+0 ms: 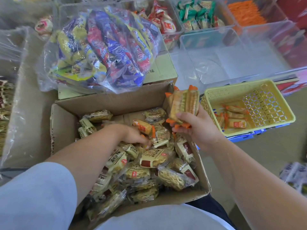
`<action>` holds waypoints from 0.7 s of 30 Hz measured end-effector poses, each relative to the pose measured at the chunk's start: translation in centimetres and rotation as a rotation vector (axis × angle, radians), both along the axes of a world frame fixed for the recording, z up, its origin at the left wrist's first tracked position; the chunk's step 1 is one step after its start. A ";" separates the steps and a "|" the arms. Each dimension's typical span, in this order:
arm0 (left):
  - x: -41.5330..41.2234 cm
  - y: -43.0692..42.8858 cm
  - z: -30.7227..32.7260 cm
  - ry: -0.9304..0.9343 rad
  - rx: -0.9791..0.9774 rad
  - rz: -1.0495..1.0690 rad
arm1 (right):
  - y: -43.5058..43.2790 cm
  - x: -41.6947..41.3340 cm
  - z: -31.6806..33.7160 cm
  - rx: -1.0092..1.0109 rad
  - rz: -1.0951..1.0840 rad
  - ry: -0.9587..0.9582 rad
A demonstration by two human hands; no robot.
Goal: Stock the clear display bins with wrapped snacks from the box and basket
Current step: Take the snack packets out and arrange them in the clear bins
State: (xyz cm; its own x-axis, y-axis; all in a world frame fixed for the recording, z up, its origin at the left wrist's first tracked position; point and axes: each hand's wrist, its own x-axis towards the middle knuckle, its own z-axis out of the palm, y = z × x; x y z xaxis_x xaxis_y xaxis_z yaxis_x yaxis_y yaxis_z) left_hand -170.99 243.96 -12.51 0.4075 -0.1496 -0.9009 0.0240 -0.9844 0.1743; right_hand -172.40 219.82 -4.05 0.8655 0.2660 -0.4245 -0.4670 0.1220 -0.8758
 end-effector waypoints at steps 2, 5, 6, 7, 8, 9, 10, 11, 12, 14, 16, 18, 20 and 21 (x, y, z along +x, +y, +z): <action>-0.1 -0.6 -0.4 -0.104 0.081 -0.232 | -0.2 0.2 -0.1 0.033 -0.026 0.023; 0.0 -0.8 -1.0 -0.209 0.056 -0.332 | -0.2 0.2 -0.3 -0.001 -0.012 -0.005; 0.0 -0.7 -1.1 -0.224 0.035 -0.311 | 0.0 0.2 -0.4 -0.034 0.011 -0.030; -0.1 -0.7 -1.3 -0.223 0.015 -0.281 | 0.1 0.1 -0.4 -0.071 0.038 -0.056; -0.1 -0.6 -1.5 -0.209 -0.002 -0.244 | 0.3 0.0 -0.5 -0.106 0.059 -0.075; -0.1 -0.6 -1.5 -0.185 -0.017 -0.203 | 0.5 0.0 -0.4 -0.134 0.073 -0.081; -0.2 -0.6 -1.5 -0.154 -0.029 -0.157 | 0.5 0.0 -0.4 -0.154 0.084 -0.074; -0.2 -0.7 -1.5 -0.120 -0.034 -0.113 | 0.6 0.0 -0.3 -0.172 0.100 -0.059; -0.1 -0.8 -1.5 -0.095 -0.038 -0.084 | 0.7 0.1 -0.1 -0.200 0.129 -0.051; -0.2 -0.8 -1.1 -0.077 -0.050 -0.076 | 1.5 0.1 0.2 -0.315 0.223 -0.088; -0.5 -0.8 -0.6 -0.098 -0.107 -0.057 | 3.0 0.3 -0.2 -0.442 0.307 -0.146; -1.0 -0.5 0.0 -0.145 -0.195 -0.013 | 4.7 0.8 -1.3 -0.549 0.396 -0.185; -1.7 0.1 1.0 -0.203 -0.203 0.004 | 6.3 1.4 -2.5 -0.615 0.504 -0.174; -2.1 0.4 1.5 -0.232 -0.184 0.011 | 6.8 1.7 -3.0 -0.630 0.555 -0.155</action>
